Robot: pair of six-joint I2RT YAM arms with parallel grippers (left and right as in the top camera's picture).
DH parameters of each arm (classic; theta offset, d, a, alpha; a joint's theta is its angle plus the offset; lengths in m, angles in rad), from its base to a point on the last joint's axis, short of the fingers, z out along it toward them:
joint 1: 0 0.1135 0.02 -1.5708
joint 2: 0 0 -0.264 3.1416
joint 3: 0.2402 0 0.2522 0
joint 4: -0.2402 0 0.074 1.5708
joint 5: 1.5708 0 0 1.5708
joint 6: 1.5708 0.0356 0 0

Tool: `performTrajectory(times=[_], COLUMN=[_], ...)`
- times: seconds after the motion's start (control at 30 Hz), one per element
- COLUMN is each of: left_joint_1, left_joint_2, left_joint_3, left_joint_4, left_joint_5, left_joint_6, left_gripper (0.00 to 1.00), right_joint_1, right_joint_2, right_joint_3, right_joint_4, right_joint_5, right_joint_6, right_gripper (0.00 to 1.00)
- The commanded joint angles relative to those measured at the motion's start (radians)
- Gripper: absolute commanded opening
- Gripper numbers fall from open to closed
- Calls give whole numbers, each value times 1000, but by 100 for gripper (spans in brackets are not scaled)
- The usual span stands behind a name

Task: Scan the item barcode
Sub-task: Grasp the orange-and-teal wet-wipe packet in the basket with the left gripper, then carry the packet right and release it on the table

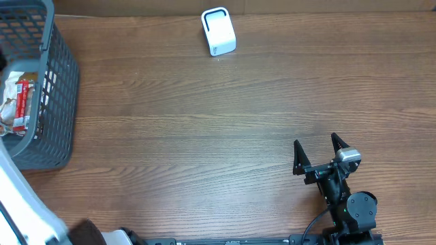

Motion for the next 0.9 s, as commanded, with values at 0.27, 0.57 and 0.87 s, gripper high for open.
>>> performTrajectory(times=[0.27,0.57,0.87], left_joint_1=[-483,-896,-1180], left_joint_2=[-158,-39,197], left_joint_3=[33,-50,-162], left_joint_4=[-264,-453,-330], left_joint_5=[-155,-154,-152], left_joint_6=[-84,-152,-282], left_gripper=[61,61,58], right_joint_1=[-3,-3,-3], right_joint_2=[-8,-8,-8], right_joint_3=[-11,-11,-11], right_joint_4=[2,2,2], right_joint_5=[6,6,6], right_joint_6=[-3,-3,-3], right_gripper=[100,100,100])
